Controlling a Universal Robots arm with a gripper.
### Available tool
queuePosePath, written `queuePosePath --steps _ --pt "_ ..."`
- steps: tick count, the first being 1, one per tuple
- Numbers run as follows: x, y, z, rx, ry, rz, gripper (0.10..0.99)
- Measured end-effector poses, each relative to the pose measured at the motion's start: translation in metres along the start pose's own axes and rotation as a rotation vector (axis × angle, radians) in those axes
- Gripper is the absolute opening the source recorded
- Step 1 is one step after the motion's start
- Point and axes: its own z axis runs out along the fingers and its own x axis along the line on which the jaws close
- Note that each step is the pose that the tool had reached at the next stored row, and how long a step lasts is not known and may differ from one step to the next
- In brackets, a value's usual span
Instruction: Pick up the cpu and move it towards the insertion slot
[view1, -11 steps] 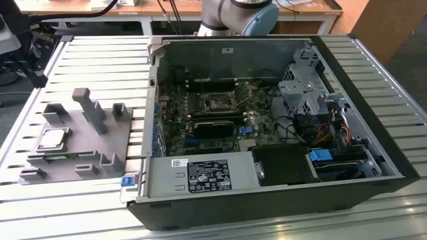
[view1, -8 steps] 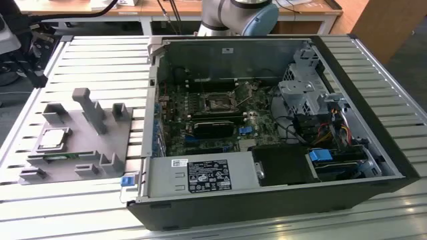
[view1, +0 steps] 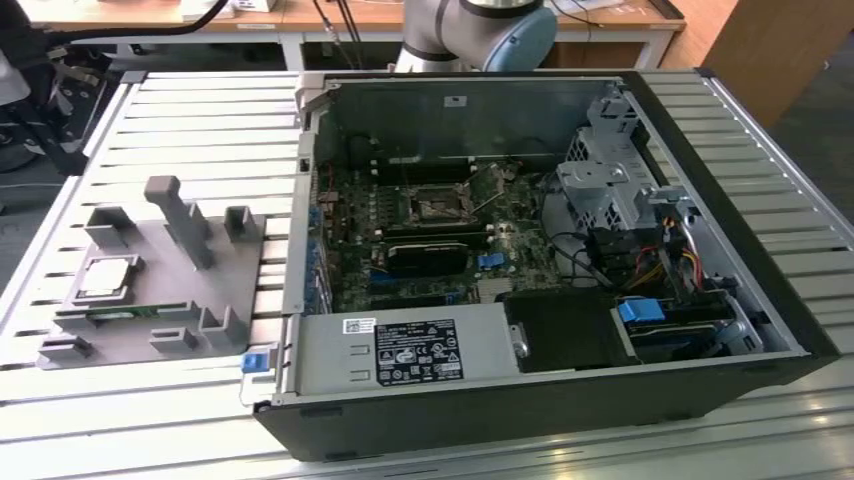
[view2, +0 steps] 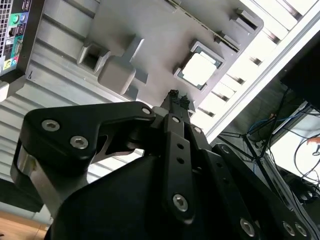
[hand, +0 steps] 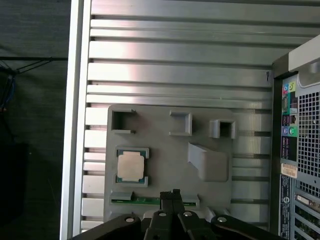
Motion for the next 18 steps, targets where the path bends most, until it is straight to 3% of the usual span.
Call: queuePosePath --steps 12,18 --pt "0.0306 0.0004 0.0035 0.0 0.0 0.0 0.106" --pt "0.0406 0.0005 0.0064 0.0 0.0 0.0 0.106"
